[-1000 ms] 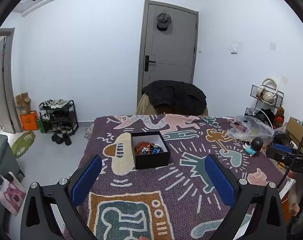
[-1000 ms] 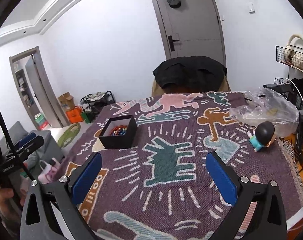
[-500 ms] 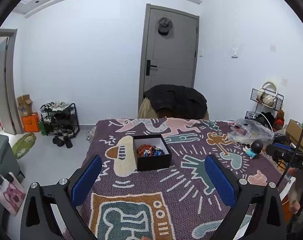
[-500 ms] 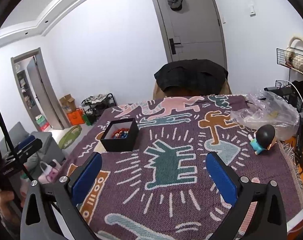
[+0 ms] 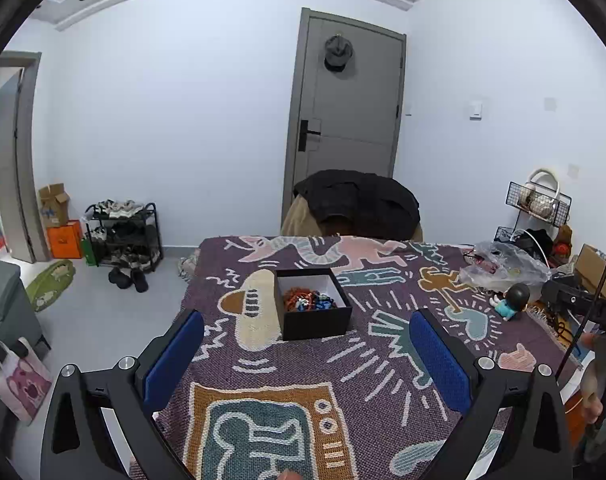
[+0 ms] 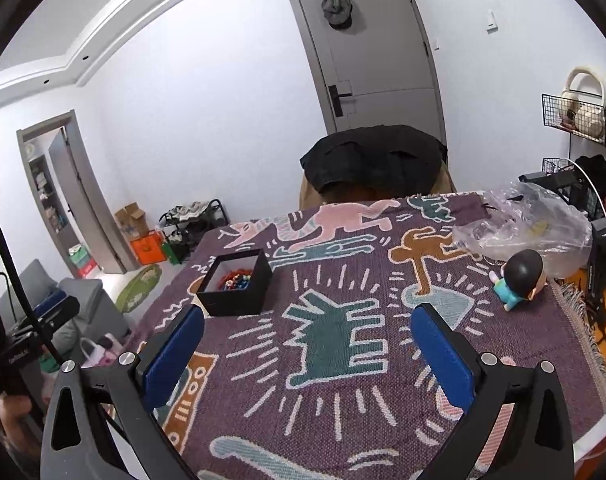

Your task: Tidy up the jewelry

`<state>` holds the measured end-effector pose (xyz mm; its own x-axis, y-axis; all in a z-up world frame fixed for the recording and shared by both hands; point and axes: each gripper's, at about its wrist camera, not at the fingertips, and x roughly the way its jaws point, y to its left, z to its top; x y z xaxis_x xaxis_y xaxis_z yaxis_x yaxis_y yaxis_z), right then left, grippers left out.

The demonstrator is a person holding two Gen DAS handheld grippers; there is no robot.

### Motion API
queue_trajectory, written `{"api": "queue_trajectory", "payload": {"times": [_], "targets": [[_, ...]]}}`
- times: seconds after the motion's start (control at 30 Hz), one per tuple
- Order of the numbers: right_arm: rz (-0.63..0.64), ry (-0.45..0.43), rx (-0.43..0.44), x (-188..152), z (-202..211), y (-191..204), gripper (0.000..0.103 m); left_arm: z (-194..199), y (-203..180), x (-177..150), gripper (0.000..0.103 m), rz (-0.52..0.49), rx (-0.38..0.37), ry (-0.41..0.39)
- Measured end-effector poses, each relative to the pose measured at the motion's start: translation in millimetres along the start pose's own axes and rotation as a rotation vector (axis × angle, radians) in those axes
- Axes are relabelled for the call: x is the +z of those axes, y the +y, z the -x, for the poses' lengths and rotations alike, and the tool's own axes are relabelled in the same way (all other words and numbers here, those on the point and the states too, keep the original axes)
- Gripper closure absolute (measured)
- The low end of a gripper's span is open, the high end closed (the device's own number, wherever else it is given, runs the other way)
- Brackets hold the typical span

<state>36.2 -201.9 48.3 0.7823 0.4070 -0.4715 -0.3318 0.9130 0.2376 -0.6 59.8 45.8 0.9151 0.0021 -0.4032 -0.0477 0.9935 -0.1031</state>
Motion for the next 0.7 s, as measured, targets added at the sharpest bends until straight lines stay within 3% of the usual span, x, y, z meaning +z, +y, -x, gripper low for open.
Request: {"api": "queue_trajectory", "payload": {"times": [0.7], "targets": [[0.004,-0.003,-0.002,-1.2,0.0,2.6,0.000,-0.4,-5.6,1.3,0.000,-0.045,0.044,-0.008]]}}
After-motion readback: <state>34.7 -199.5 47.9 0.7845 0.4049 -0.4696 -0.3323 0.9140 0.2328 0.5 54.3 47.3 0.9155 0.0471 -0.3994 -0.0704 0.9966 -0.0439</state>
